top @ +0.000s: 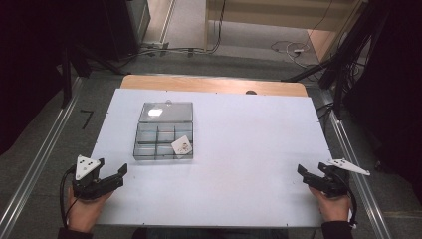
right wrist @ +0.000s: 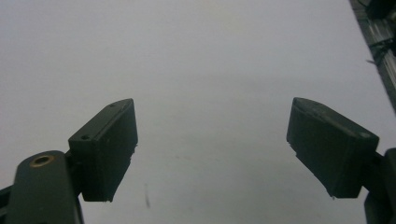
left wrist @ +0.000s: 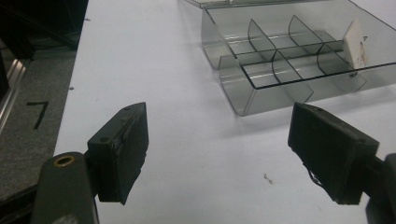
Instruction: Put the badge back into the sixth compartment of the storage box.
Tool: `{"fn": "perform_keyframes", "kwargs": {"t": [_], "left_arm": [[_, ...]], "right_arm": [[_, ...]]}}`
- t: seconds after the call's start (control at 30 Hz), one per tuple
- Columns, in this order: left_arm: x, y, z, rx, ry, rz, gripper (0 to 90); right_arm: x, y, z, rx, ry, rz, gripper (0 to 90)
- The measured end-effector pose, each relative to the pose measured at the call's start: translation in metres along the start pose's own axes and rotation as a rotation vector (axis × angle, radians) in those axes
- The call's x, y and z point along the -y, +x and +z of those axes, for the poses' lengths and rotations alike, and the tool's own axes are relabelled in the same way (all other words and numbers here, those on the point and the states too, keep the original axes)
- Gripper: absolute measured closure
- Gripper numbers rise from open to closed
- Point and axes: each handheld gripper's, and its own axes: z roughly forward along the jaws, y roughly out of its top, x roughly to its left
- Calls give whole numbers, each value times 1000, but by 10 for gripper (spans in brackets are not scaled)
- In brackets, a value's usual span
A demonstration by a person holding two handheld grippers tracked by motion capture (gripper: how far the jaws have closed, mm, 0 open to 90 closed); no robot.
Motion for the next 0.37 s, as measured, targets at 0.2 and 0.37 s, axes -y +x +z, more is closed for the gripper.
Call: {"fn": "perform_keyframes", "kwargs": {"t": [0.2, 0.37], "left_arm": [[1, 2, 4, -9, 19, -5, 206], [2, 5, 7, -23, 38, -20, 207]], "right_arm": [[5, -16, -3, 57, 18, 58, 148], [6, -21, -1, 70, 31, 84, 147]]}}
